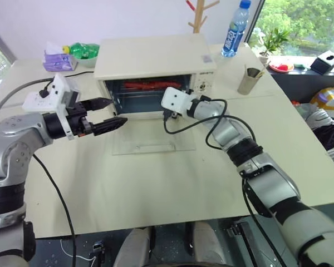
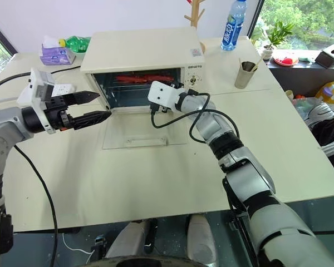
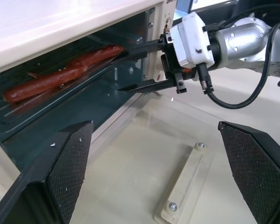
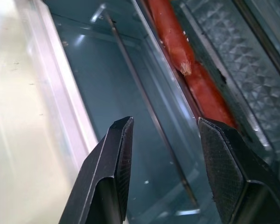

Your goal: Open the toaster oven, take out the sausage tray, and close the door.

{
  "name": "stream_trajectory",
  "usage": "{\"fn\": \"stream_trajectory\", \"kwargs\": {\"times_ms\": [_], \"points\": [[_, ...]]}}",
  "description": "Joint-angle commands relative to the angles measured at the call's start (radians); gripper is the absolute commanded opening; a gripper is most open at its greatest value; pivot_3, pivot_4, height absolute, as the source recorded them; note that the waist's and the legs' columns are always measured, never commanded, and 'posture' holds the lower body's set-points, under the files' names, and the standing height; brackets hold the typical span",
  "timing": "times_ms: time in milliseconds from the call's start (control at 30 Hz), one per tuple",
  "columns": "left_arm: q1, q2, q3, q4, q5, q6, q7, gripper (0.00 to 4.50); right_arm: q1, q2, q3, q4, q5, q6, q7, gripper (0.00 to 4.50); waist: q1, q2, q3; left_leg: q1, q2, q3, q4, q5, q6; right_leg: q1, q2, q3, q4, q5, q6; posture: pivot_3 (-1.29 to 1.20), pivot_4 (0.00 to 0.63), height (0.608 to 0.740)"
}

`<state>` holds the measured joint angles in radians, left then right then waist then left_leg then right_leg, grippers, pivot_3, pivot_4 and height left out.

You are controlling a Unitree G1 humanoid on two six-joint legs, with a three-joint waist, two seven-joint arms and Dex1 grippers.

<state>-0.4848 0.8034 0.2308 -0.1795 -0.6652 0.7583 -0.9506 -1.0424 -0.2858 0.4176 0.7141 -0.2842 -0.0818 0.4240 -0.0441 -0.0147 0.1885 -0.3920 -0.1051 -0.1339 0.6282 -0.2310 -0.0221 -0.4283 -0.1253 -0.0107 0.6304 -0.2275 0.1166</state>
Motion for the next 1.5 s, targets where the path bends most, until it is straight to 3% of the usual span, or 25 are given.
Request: {"fn": "stream_trajectory", "kwargs": {"times_ms": [33,300,967,1067,1133,1167,1500], "points": [[-0.02,0.005,0.007,-0.007,-0.002,-0.019,0.005,4.5,-0.047,0.011,-0.034,-0.004,-0.008,-0.035,-0.006,2.23,0.0,0.0,0.0,0.0,0.0,0.0,0.0,0.0,-0.001,0.0,0.0,0.0,0.0,0.0,0.0,0.0,0.15,0.74],[-0.023,0.01,0.008,0.002,-0.001,-0.028,0.004,4.5,-0.021,0.017,-0.038,-0.082,-0.017,-0.017,0.035,2.23,-0.001,0.0,0.0,0.0,0.001,0.0,-0.002,0.001,-0.002,-0.002,0.001,0.001,0.0,0.0,0.0,0.0,0.15,0.74],[-0.037,-0.005,0.002,-0.009,-0.011,-0.025,0.028,4.5,-0.246,0.148,-0.005,0.428,-0.158,-0.151,-0.134,2.23,-0.003,0.0,0.0,0.0,0.003,0.001,-0.002,0.003,-0.005,-0.002,0.003,0.002,0.0,0.001,-0.001,0.0,0.15,0.74],[-0.036,-0.005,0.004,-0.007,-0.013,-0.024,0.03,4.5,-0.275,0.157,-0.001,0.48,-0.177,-0.168,-0.169,1.41,-0.003,0.0,0.0,0.0,0.003,0.001,-0.002,0.003,-0.006,-0.003,0.003,0.002,0.0,0.001,-0.002,0.0,0.15,0.74],[-0.035,-0.004,0.005,-0.004,-0.013,-0.025,0.031,4.5,-0.285,0.16,-0.003,0.499,-0.184,-0.176,-0.182,0.34,-0.003,0.0,0.0,0.0,0.003,0.001,-0.002,0.003,-0.006,-0.003,0.004,0.002,0.0,0.001,-0.002,0.0,0.15,0.74],[-0.035,-0.003,0.008,0.0,-0.013,-0.025,0.033,4.5,-0.287,0.16,-0.003,0.504,-0.187,-0.179,-0.187,0.07,-0.004,-0.002,-0.001,0.0,0.004,0.001,-0.002,0.003,-0.006,-0.003,0.004,0.002,0.0,0.001,-0.002,0.0,0.15,0.74],[-0.06,-0.018,0.025,0.086,-0.004,-0.039,0.06,4.5,-0.26,0.153,-0.004,0.493,-0.2,-0.199,-0.195,0.07,-0.004,-0.002,-0.001,0.0,0.008,0.001,-0.002,0.002,-0.009,-0.003,0.008,0.002,0.0,0.002,-0.004,0.0,0.15,0.74]]}}
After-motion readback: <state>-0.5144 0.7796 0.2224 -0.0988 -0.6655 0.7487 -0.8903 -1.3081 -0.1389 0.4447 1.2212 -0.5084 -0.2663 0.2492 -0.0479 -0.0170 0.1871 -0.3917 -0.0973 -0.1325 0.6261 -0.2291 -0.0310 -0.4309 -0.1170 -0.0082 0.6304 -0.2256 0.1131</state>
